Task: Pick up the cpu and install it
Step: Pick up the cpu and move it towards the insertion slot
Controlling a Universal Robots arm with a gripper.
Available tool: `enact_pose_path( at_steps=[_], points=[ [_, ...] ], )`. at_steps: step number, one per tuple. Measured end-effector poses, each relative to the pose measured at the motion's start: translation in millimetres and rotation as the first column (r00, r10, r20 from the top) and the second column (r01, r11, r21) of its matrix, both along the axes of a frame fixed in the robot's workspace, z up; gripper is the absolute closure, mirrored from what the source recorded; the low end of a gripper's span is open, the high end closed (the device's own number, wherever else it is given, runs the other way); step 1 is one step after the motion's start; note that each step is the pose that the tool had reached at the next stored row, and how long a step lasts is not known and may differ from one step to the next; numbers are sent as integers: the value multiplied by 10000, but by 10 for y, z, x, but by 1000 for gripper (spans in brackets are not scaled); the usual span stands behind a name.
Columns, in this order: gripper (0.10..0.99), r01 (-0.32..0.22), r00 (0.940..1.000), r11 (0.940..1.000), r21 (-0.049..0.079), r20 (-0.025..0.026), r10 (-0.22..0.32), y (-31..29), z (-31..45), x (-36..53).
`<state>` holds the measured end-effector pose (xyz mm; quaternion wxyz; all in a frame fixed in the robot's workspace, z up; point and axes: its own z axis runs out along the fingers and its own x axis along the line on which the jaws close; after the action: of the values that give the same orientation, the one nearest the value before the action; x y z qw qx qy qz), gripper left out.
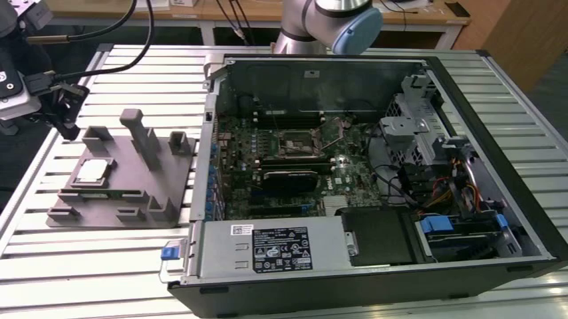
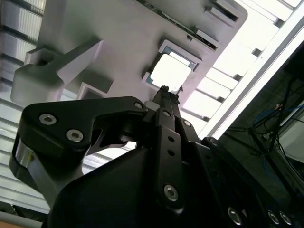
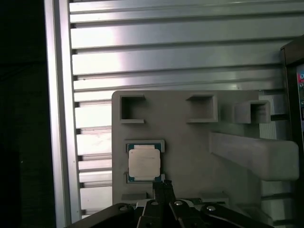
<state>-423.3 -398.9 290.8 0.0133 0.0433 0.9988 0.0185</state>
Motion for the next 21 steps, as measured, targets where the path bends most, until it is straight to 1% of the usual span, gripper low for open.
enact_pose_path(
  at_steps=[13, 21],
  points=[
    [980, 0, 10000, 10000, 0, 0, 0, 0, -164, -84],
    [980, 0, 10000, 10000, -13, 0, 0, 0, -304, -106]
  ],
)
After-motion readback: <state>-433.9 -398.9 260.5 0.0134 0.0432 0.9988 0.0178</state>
